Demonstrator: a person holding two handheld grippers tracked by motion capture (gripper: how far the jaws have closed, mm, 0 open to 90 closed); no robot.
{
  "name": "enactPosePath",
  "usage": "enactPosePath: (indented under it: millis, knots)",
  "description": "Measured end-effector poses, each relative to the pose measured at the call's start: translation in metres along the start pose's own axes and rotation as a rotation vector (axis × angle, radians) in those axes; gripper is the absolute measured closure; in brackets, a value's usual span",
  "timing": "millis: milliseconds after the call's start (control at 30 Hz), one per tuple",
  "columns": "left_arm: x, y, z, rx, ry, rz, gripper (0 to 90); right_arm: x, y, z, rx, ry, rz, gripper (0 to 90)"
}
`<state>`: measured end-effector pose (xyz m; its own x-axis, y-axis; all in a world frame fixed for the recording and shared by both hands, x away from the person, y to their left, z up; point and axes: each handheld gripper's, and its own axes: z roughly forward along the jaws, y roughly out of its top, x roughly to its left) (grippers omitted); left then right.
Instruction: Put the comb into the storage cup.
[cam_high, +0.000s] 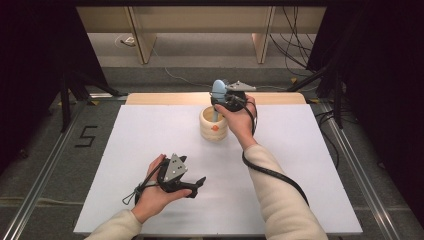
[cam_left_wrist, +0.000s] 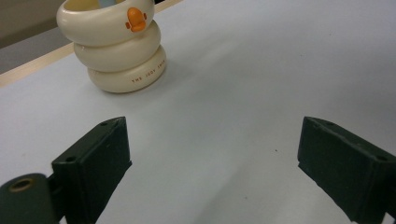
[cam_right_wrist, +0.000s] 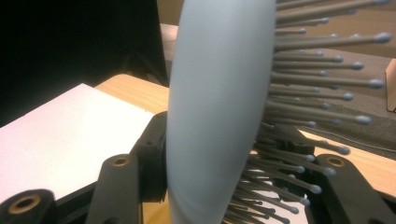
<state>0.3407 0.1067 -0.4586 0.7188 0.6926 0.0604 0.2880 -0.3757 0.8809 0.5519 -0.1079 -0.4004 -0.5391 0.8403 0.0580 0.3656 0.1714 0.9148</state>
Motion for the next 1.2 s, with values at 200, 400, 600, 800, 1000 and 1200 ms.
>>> enactPosePath:
  millis: [200,400,600,800,1000,1200]
  knots:
    - [0.0,0.0,0.0,0.0,-0.002,0.001,8.7,-0.001,0.0,0.0,-0.001,0.0,0.004,48.1]
    - [0.0,0.0,0.001,0.002,-0.003,0.001,8.8,-0.005,0.001,-0.002,0.001,-0.007,0.028,46.2]
    - [0.0,0.0,0.001,0.003,-0.004,0.002,8.9,-0.009,0.001,-0.003,0.005,-0.014,0.052,43.9]
    - [0.0,0.0,0.001,0.001,-0.003,0.002,9.0,-0.011,0.001,-0.003,0.009,-0.012,0.067,42.6]
    - [0.0,0.0,0.0,-0.004,-0.001,-0.001,9.4,-0.015,-0.001,-0.003,0.016,-0.024,0.09,37.2]
    - [0.0,-0.001,0.001,-0.001,-0.002,0.0,9.7,-0.023,-0.006,-0.005,0.025,-0.046,0.12,32.4]
